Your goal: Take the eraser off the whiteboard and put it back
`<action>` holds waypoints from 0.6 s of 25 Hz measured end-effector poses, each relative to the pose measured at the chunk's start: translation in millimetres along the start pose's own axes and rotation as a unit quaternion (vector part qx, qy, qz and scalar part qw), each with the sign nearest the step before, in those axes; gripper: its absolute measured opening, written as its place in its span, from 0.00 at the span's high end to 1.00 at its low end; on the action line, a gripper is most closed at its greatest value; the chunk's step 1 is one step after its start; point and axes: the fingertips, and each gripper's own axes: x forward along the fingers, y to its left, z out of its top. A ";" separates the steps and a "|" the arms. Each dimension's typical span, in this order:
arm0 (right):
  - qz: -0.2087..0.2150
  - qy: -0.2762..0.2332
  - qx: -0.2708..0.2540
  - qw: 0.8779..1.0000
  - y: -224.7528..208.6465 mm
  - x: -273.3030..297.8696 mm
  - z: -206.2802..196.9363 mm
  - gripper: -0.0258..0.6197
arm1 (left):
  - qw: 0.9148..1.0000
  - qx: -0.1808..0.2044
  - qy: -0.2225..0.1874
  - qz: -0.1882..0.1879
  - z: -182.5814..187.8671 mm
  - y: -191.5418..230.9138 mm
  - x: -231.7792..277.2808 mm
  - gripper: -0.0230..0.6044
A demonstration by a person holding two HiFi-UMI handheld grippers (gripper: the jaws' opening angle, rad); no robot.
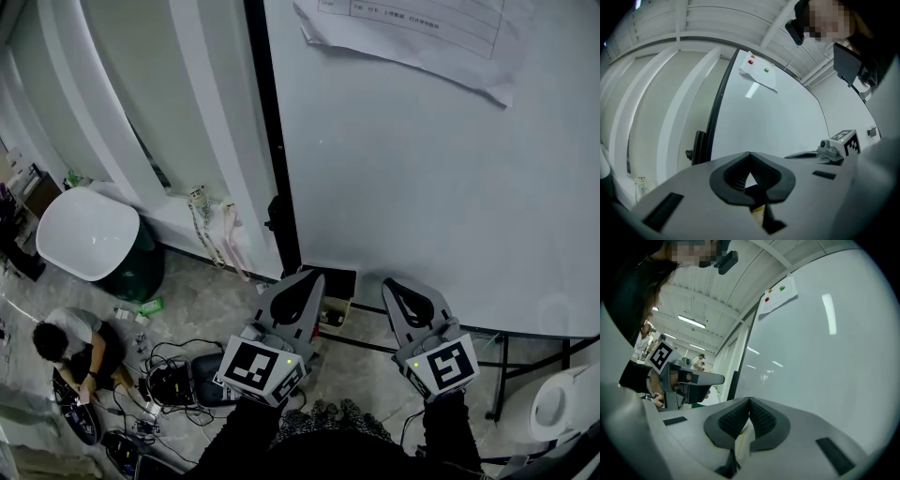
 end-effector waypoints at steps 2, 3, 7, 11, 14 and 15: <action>-0.004 -0.009 0.016 1.000 -5.3 -3.5 1.7 0.94 | 1.000 0.003 0.000 0.003 -0.1 -4.0 0.6 0.95; -0.007 -0.013 0.027 1.000 -7.4 -5.1 3.1 0.94 | 1.000 0.006 0.001 0.005 0.0 -6.1 1.0 0.95; -0.023 -0.024 0.049 0.998 -11.9 -9.7 9.8 0.95 | 1.000 0.020 0.002 0.013 -0.8 -15.8 2.2 0.95; -0.016 -0.032 0.048 0.998 -10.5 -9.2 16.2 0.95 | 1.000 0.019 -0.001 0.016 1.4 -22.7 4.8 0.95; -0.013 -0.033 0.047 0.998 -11.5 -8.6 16.1 0.95 | 1.000 0.021 -0.005 0.017 5.1 -27.3 8.5 0.95; -0.013 -0.031 0.047 0.998 -12.0 -8.7 15.3 0.95 | 1.000 0.022 -0.005 0.017 5.6 -28.9 9.7 0.95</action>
